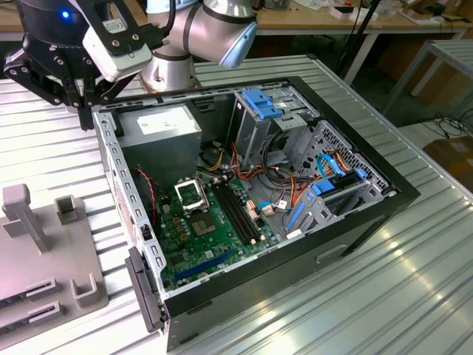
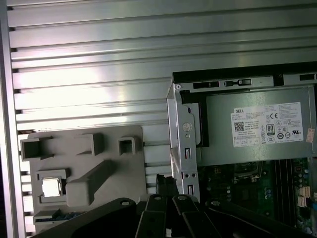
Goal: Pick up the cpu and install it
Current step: 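Reach for the cpu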
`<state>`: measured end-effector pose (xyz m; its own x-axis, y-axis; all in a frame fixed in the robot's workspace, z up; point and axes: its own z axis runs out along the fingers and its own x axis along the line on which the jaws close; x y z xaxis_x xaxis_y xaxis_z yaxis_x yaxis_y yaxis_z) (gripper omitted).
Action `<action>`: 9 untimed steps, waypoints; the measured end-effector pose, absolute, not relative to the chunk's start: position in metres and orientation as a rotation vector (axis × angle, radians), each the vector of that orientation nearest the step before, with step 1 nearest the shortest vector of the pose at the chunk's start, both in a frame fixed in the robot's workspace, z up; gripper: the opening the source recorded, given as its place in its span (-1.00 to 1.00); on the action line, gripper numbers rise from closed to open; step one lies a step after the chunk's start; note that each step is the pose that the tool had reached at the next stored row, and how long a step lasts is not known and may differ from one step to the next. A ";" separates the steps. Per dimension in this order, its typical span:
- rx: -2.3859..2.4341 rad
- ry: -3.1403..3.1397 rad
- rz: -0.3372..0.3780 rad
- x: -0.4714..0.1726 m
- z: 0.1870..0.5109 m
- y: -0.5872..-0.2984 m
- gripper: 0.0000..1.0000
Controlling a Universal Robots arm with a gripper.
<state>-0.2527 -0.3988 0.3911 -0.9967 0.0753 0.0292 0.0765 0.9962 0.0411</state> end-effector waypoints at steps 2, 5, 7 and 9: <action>-0.118 -3.111 -0.066 -0.253 0.391 -0.399 -0.79; -0.118 -3.111 -0.066 -0.255 0.391 -0.399 -0.79; -0.118 -3.111 -0.066 -0.255 0.391 -0.399 -0.79; -0.118 -3.110 -0.066 -0.257 0.391 -0.399 -0.79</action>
<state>-0.2567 -0.3989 0.3911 -0.9967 0.0754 0.0298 0.0765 0.9962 0.0410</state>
